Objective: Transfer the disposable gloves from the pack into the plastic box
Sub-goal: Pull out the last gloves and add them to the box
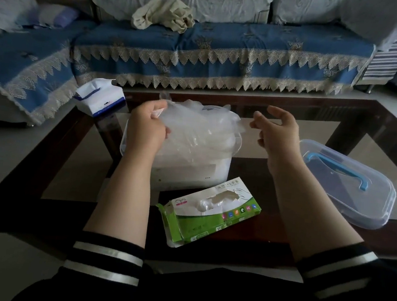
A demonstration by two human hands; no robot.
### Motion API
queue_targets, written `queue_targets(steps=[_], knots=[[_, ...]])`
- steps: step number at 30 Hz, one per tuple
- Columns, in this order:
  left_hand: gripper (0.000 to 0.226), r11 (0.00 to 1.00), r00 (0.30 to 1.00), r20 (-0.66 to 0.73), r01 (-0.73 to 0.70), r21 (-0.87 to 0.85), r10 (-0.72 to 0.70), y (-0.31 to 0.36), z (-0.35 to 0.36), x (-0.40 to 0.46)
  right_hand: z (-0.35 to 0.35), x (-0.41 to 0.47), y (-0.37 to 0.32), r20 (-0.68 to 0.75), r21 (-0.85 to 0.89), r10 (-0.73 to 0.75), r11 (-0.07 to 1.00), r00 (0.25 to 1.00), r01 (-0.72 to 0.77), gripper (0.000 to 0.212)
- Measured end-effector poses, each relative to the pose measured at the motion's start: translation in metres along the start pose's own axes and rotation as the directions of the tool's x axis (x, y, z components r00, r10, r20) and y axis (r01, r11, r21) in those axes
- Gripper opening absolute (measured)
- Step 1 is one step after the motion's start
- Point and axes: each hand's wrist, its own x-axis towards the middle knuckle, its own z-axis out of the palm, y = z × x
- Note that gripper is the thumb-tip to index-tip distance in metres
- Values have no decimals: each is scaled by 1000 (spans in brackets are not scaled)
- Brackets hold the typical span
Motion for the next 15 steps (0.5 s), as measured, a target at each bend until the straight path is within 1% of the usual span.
queue_targets(steps=[1,3,5,6,7,9,10,11,12,13,14,15], knots=[[47,999,1000,5,-4,48,4,-3,0,2,0,1,1,-41,3,-17,1000,999,17,42],[46,982,999,10,-48,181,47,-11,1,6,1,0,0,-78,1,-83,997,994,83,34],[45,938,996,15,-90,336,90,-17,3,8,1,-5,-3,-59,-37,-172,985,983,170,28],[45,906,993,32,-113,409,109,-19,3,8,1,-9,-5,-24,-73,-214,975,977,212,25],[44,864,990,66,-140,483,124,-20,2,7,0,-14,-7,31,-121,-253,959,967,255,21],[44,755,983,132,-184,629,129,-20,-1,2,-5,-25,-11,212,-250,-309,900,927,357,10],[45,705,983,139,-186,684,124,-20,-2,0,-7,-31,-12,322,-316,-305,858,896,405,9],[46,675,984,124,-177,716,126,-20,-4,-3,-10,-37,-13,424,-368,-277,817,862,443,12],[45,666,984,93,-169,726,149,-19,-7,-7,-12,-43,-12,506,-409,-223,788,833,460,16],[42,678,977,52,-182,712,208,-18,-8,-11,-14,-48,-10,571,-446,-158,764,806,466,20],[36,701,954,14,-231,675,301,-16,-8,-16,-16,-52,-6,627,-487,-87,732,774,477,22],[27,725,914,-13,-312,614,405,-12,-8,-23,-16,-54,0,679,-530,-17,680,734,506,24]])
